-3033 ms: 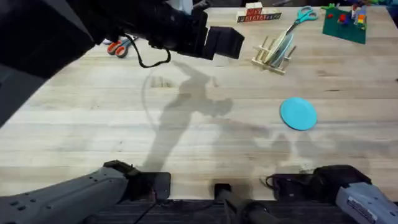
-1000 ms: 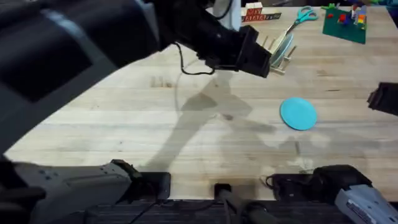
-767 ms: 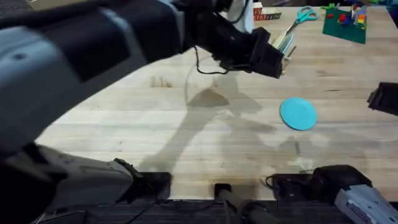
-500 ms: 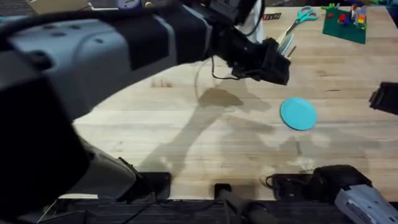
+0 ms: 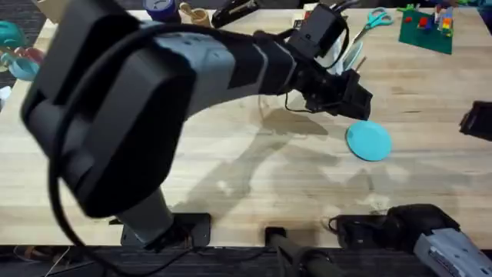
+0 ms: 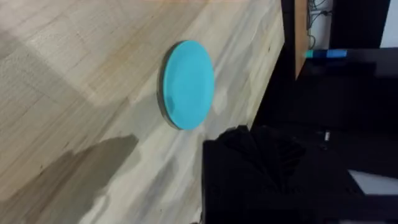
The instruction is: Pick up the plates from the table one by one and place each into a slot on the dish rack.
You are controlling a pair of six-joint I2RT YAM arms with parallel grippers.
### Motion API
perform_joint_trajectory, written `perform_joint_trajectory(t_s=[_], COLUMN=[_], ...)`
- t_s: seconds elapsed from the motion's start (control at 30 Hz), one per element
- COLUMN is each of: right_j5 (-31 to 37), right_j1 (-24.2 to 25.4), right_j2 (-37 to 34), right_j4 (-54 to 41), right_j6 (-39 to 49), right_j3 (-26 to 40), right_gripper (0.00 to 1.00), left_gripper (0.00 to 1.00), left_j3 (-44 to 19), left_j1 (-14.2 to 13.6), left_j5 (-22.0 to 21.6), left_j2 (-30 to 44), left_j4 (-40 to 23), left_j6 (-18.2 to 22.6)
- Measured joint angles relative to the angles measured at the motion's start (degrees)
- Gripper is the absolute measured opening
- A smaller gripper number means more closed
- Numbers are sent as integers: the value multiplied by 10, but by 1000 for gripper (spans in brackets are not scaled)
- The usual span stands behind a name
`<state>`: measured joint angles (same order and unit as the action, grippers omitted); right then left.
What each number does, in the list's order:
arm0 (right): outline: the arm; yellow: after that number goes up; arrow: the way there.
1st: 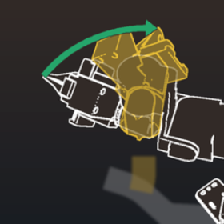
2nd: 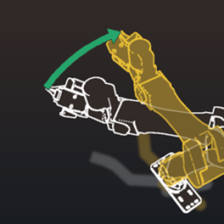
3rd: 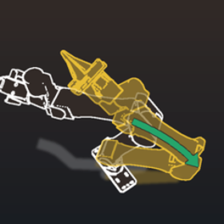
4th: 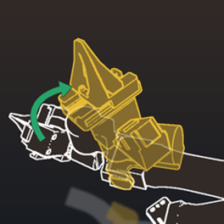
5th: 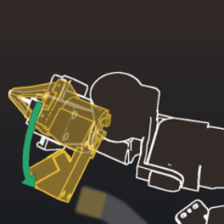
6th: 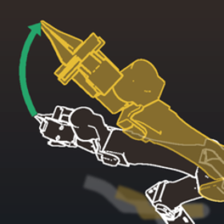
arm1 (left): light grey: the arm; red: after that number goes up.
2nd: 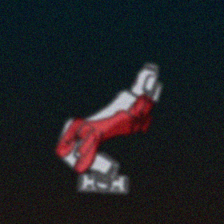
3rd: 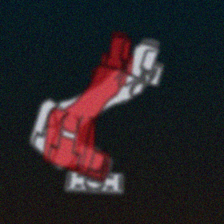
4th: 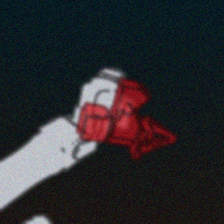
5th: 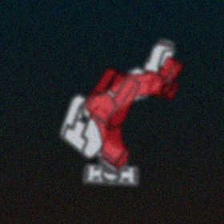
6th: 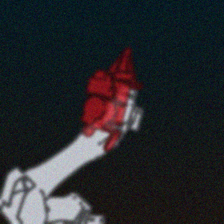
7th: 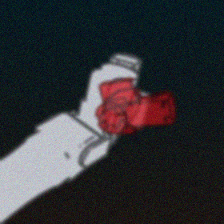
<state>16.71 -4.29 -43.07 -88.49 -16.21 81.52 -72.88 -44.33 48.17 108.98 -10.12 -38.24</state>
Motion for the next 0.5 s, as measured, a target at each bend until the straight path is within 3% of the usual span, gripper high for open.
perform_joint_trajectory(t_s=[0.23,0.5], right_j5=[0,0], right_j1=[0,0], right_j2=[0,0], right_j4=[0,0], right_j6=[0,0], right_j3=[0,0], right_gripper=[996,996], left_gripper=[42,42], left_j3=[0,0], left_j1=[-21,-44], left_j5=[-28,-45], left_j2=[40,72], left_j4=[39,52], left_j6=[-56,-79])
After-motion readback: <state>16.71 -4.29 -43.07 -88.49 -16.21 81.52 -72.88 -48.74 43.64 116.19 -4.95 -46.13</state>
